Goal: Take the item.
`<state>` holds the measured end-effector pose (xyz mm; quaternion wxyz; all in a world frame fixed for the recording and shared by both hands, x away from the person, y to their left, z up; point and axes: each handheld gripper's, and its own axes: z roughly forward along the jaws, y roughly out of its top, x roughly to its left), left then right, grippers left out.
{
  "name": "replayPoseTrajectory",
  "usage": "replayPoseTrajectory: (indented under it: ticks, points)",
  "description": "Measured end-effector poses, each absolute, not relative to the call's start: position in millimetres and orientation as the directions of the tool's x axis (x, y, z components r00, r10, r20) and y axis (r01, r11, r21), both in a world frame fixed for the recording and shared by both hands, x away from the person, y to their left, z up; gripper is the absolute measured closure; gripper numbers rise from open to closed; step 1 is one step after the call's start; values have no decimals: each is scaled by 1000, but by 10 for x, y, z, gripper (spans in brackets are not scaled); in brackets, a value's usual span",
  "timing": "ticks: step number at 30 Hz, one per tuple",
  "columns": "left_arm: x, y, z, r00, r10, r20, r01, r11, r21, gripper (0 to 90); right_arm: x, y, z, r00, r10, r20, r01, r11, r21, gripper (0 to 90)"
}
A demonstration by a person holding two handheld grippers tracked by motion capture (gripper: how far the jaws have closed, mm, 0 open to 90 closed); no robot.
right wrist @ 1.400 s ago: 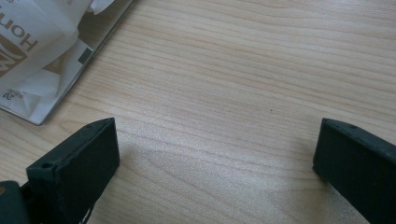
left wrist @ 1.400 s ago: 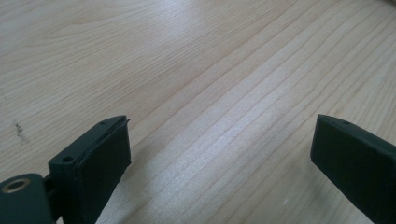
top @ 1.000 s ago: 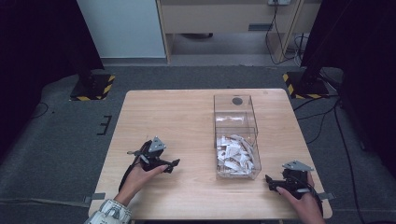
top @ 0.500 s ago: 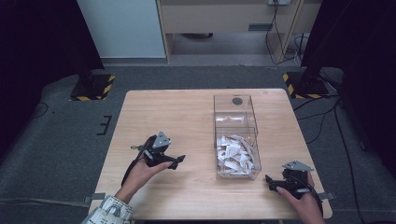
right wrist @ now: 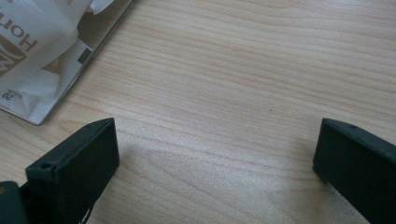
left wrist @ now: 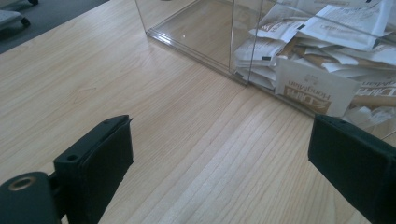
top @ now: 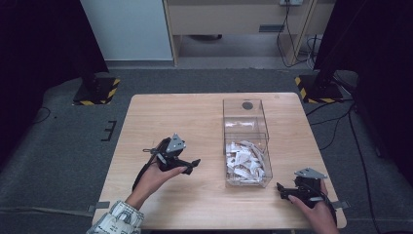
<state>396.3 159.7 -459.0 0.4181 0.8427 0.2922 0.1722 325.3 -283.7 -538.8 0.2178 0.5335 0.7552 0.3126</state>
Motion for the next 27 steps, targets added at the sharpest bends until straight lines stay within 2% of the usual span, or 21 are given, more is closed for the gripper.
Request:
replayPoseTrajectory:
  ticks: [20, 27]
  points:
    - [3883, 1186, -4255, 818, 571, 64, 274, -485, 830, 71, 3253, -2837, -5388, -336, 942, 5, 670, 235, 704, 6]
    - [3848, 978, -4166, 845, 531, 52, 254, -485, 837, 110, 3253, -2837, -5388, -336, 942, 5, 669, 236, 705, 6]
